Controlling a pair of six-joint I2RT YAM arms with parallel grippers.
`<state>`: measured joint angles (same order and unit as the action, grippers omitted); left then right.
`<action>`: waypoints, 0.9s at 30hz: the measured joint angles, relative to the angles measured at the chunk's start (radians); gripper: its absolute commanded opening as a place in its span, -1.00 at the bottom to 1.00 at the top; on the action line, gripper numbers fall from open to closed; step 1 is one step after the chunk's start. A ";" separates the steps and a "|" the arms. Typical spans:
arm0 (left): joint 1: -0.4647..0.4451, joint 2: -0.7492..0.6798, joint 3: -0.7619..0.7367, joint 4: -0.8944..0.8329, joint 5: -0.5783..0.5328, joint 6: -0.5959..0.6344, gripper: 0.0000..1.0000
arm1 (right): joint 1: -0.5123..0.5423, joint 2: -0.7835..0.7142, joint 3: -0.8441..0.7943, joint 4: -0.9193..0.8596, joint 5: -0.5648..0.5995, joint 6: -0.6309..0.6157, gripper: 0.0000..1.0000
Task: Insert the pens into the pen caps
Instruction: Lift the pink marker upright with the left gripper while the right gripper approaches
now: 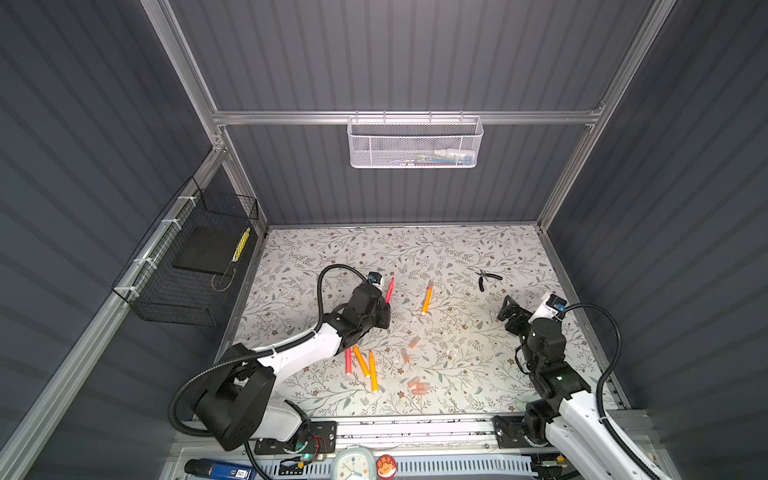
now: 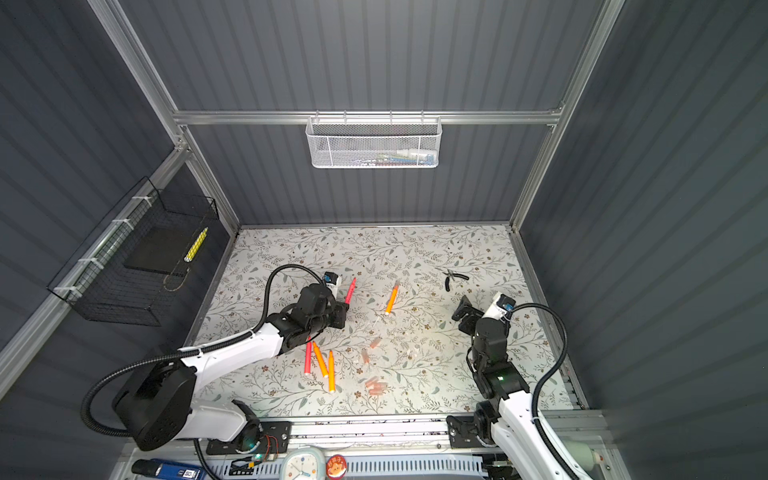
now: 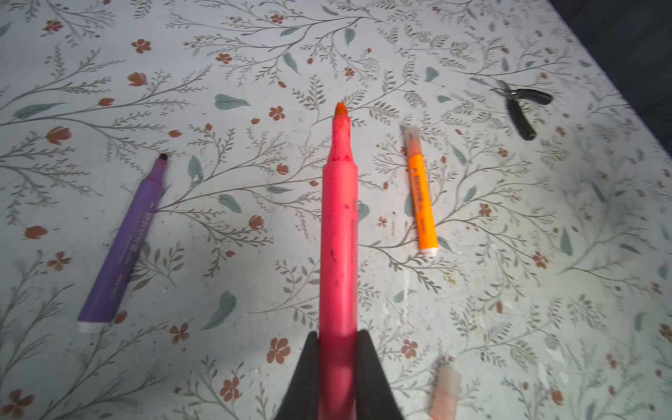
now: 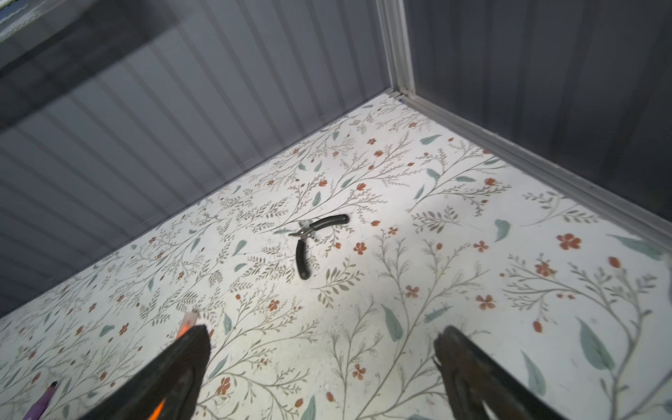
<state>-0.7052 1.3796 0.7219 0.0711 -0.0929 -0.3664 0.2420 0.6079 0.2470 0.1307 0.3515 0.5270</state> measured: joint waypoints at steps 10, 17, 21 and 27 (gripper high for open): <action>-0.020 -0.140 -0.128 0.169 0.227 0.007 -1.00 | 0.369 0.126 0.062 0.103 -0.196 0.200 0.93; -0.046 -0.171 -0.158 0.250 0.291 0.000 -1.00 | 0.541 0.367 0.144 0.292 -0.237 0.296 0.77; -0.061 -0.174 -0.162 0.266 0.309 -0.004 -1.00 | 0.577 0.458 0.197 0.359 -0.255 0.320 0.66; -0.080 -0.183 -0.162 0.267 0.328 -0.003 -1.00 | 0.590 0.564 0.268 0.433 -0.267 0.330 0.51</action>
<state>-0.7849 1.1965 0.5598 0.3382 0.2348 -0.3698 0.8318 1.1717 0.5148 0.5640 0.0849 0.8570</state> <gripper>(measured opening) 0.144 0.782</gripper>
